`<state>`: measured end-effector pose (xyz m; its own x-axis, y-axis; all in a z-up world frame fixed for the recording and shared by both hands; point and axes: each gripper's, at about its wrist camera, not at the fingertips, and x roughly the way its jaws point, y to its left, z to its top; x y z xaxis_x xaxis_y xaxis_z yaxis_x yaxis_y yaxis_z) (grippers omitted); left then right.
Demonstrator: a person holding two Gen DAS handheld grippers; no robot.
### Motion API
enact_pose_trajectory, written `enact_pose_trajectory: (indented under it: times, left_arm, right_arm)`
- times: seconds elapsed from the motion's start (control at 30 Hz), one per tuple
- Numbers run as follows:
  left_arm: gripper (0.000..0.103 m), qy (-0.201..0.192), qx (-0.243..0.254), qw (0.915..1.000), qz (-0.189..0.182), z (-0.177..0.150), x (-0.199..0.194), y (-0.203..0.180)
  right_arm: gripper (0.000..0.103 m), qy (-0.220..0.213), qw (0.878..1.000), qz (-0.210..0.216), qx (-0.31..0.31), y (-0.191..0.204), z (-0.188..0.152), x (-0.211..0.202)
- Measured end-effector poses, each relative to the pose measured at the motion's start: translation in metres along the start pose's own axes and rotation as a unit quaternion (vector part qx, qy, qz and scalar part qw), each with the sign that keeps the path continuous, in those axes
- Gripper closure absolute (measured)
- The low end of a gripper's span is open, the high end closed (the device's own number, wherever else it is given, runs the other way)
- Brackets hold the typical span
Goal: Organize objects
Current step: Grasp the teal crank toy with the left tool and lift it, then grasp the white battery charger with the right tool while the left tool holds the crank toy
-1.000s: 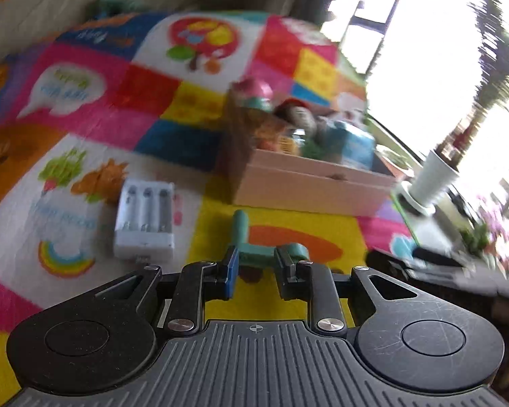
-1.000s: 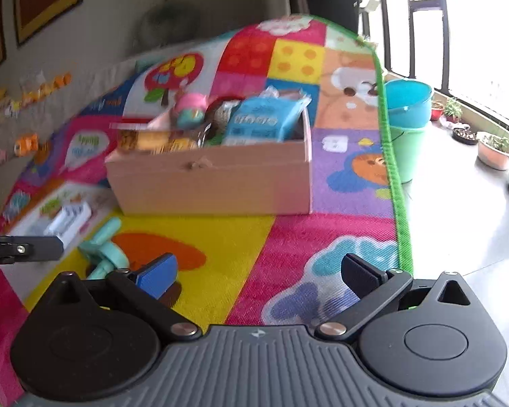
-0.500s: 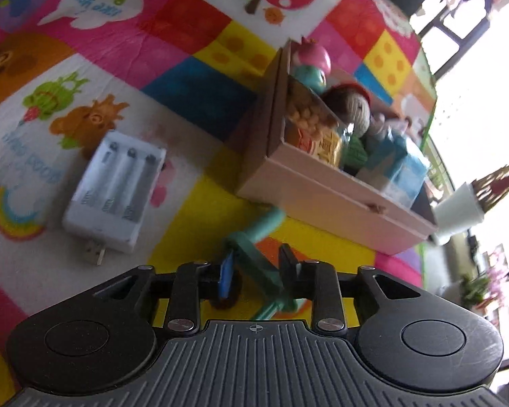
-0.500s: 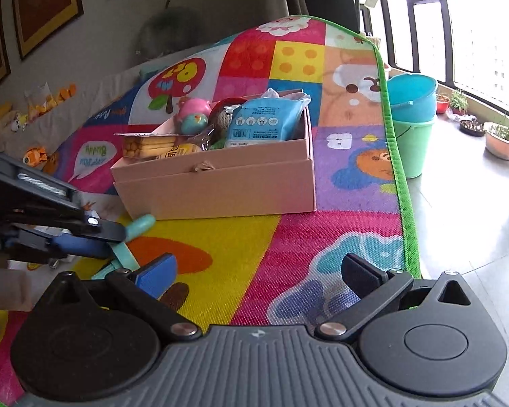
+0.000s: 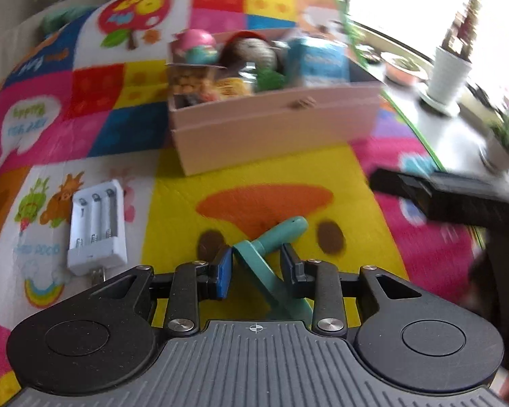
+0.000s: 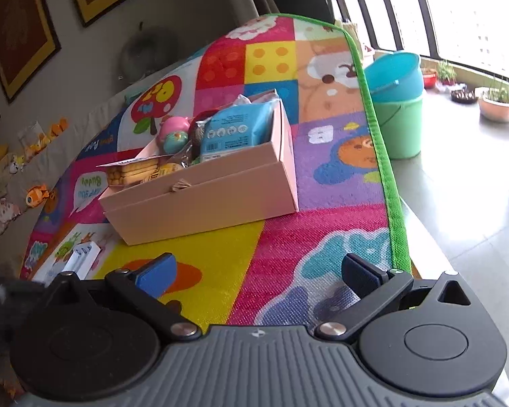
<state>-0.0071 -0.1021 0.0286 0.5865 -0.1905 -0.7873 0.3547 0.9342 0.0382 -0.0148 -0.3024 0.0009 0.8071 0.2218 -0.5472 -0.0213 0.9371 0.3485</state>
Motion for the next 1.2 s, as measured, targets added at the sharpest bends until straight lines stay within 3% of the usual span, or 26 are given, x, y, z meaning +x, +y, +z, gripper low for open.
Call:
enact_pose_trajectory:
  times: [0.07, 0.13, 0.23, 0.33, 0.4, 0.63, 0.9, 1.0, 1.2]
  left_arm:
    - [0.067, 0.008, 0.042, 0.9991, -0.007, -0.009, -0.002, -0.008]
    - [0.068, -0.019, 0.078, 0.9968, 0.001, -0.019, -0.007, -0.014]
    - [0.068, -0.028, 0.089, 0.9956, 0.003, -0.025, -0.01, -0.017]
    - [0.069, -0.02, 0.068, 0.9974, -0.011, -0.026, -0.012, -0.008]
    - [0.078, -0.022, 0.057, 0.9979, -0.019, -0.031, -0.016, -0.001]
    - [0.081, -0.054, -0.005, 0.9985, 0.002, -0.068, -0.036, 0.05]
    - [0.084, -0.107, -0.114, 0.9873, 0.028, -0.11, -0.061, 0.125]
    - [0.084, -0.122, -0.137, 0.9818, 0.05, -0.116, -0.064, 0.144]
    - [0.085, -0.139, -0.187, 0.9724, 0.018, -0.12, -0.063, 0.168]
  right_arm:
    - [0.0, 0.002, 1.0, -0.003, -0.005, 0.002, 0.0, 0.001]
    - [0.0, 0.006, 1.0, -0.006, -0.011, 0.004, 0.0, 0.002]
    - [0.0, 0.013, 0.999, -0.016, -0.027, 0.008, 0.0, 0.005]
    - [0.0, 0.024, 0.998, -0.03, -0.051, 0.015, 0.0, 0.008]
    - [0.0, 0.031, 0.997, -0.039, -0.067, 0.019, -0.001, 0.01]
    - [0.0, 0.054, 0.989, -0.07, -0.119, 0.032, -0.003, 0.018]
    - [0.0, 0.065, 0.983, -0.09, -0.147, 0.043, -0.006, 0.022]
    - [0.0, 0.086, 0.985, -0.058, -0.14, 0.058, 0.0, 0.024]
    - [0.0, 0.11, 0.983, 0.055, -0.137, 0.139, 0.014, 0.039]
